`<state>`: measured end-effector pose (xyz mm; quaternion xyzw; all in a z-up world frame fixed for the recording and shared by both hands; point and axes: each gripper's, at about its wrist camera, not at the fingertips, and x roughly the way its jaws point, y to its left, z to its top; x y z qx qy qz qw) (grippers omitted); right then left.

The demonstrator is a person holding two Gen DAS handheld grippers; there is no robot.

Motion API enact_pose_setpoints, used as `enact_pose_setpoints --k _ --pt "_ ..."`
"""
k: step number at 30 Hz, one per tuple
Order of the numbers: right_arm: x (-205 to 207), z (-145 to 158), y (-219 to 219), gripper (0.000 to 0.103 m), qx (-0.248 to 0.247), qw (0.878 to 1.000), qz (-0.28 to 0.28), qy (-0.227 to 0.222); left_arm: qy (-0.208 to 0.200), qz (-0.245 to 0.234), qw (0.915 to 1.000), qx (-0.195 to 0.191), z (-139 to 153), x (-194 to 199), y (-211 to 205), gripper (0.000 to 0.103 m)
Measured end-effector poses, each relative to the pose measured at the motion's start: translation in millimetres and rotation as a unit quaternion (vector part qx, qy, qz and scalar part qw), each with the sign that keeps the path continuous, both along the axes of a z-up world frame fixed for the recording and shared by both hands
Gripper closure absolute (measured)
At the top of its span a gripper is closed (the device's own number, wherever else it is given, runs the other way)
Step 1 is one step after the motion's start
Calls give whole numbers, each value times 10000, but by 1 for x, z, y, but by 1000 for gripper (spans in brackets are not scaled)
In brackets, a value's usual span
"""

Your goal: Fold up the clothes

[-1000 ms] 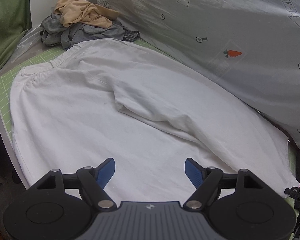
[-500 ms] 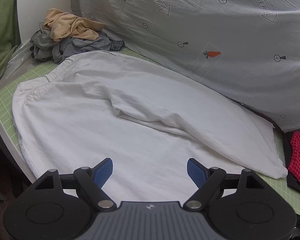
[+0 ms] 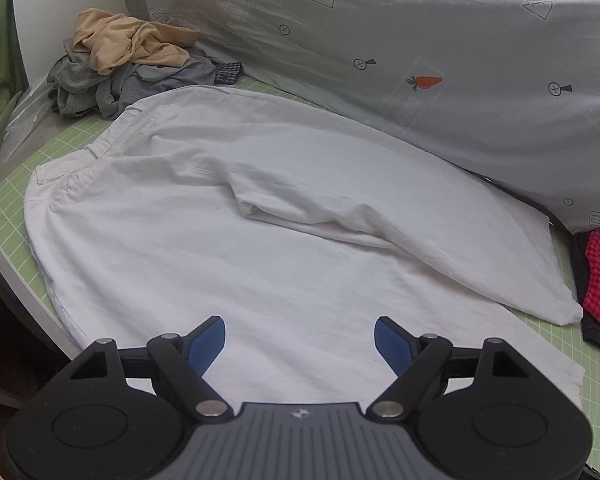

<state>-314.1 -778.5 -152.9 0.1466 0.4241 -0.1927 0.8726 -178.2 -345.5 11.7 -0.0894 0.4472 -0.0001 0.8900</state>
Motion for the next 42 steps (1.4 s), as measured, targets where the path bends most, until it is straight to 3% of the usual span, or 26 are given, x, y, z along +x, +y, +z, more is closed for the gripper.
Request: enact_pose_setpoints --k 9,16,17,18,19,21,23,27,30,31,32,35,36,37,42 --pt "-10 -8 -2 0 -396 9974 -462 384 107 145 9998 73 -6 13 27 20" --pt "-11 -8 -11 2 -244 9948 -924 366 200 218 9996 -32 -13 25 49 20" --pt "-10 -7 -11 5 -237 9945 -949 363 214 228 9995 -48 -14 26 52 20" --pt "-8 -4 -9 19 -294 9946 -934 354 227 239 9994 -63 -15 28 55 20" --pt "-5 0 -8 48 -376 9950 -863 345 240 249 9994 -78 -16 30 59 20" --pt "6 7 -9 87 -343 9963 -718 339 267 270 9992 -108 -18 33 65 20" --pt "22 12 -15 89 -254 9976 -568 288 273 278 9991 -141 -17 37 70 20" --pt "59 42 -27 94 -497 9975 -403 -288 212 248 9994 -113 -12 43 78 20" --pt "74 56 -41 92 -307 9934 -780 -789 196 226 9995 -86 -10 46 85 20" --pt "78 57 -47 84 -173 9918 -923 -869 220 226 9995 -96 -10 48 88 20" --pt "82 50 -51 79 13 9924 -1028 -670 246 234 9994 -108 -11 49 89 20" --pt "71 38 -46 50 261 9894 -1368 -402 292 262 9991 -131 -13 49 94 20" --pt "60 38 -41 32 290 9878 -1448 -487 295 267 9991 -127 -14 49 95 20" --pt "48 37 -35 21 310 9862 -1531 -557 298 273 9991 -123 -15 48 97 20" --pt "-1 33 -7 18 374 9772 -2058 -368 502 392 9978 -161 -28 48 108 20"
